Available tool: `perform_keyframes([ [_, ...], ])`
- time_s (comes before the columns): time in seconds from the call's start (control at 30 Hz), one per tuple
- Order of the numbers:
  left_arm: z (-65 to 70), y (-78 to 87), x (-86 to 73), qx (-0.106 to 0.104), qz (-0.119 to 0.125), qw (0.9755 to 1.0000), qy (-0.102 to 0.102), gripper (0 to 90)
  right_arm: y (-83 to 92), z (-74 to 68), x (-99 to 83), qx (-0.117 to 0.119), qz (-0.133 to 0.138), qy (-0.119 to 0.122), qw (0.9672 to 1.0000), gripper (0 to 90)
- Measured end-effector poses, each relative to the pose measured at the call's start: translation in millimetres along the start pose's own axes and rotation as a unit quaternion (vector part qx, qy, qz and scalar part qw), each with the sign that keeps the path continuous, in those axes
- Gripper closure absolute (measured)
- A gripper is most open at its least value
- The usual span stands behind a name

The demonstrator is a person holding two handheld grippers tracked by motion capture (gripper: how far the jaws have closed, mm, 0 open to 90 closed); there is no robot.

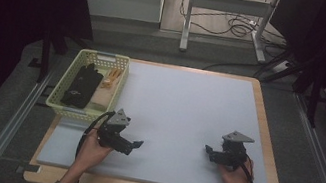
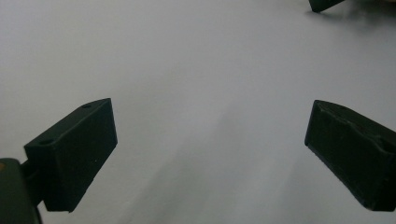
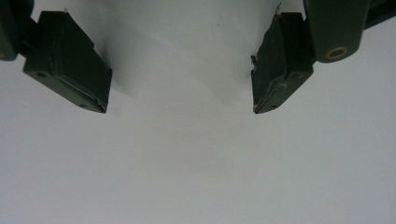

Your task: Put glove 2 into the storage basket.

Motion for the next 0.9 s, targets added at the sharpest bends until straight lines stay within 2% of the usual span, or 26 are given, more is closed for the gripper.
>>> perform_keyframes([
  [0.47, 3.5, -17.7, -20.5, -0.015, -0.02, 0.9997, 0.006, 2.4, 0.0, 0.0, 0.1, 0.0, 0.0, 0.0, 1.0, 20.1],
  [0.63, 4.2, -24.7, -28.0, -0.016, -0.036, 0.9992, 0.006, 2.4, 0.0, 0.0, 0.1, 0.0, 0.0, 0.001, 1.0, 20.0],
  [0.83, 6.6, -27.5, -27.9, -0.007, -0.058, 0.9983, -0.002, 2.3, 0.0, 0.0, 0.1, 0.0, 0.0, 0.001, 1.0, 20.0],
  [0.9, 9.1, -29.5, -27.4, 0.003, -0.067, 0.9977, -0.01, 1.8, 0.0, 0.1, 0.1, 0.0, 0.0, 0.001, 1.0, 20.1],
])
Point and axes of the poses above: each handheld gripper's, and its own axes: y roughly backward along the jaws, x roughly out of its top, z roughly to its right, the point moved 1 cm from there along -y, roughly forward along the jaws, and after that the axes turned 5 degrees about -z, right-handed, at the moved point
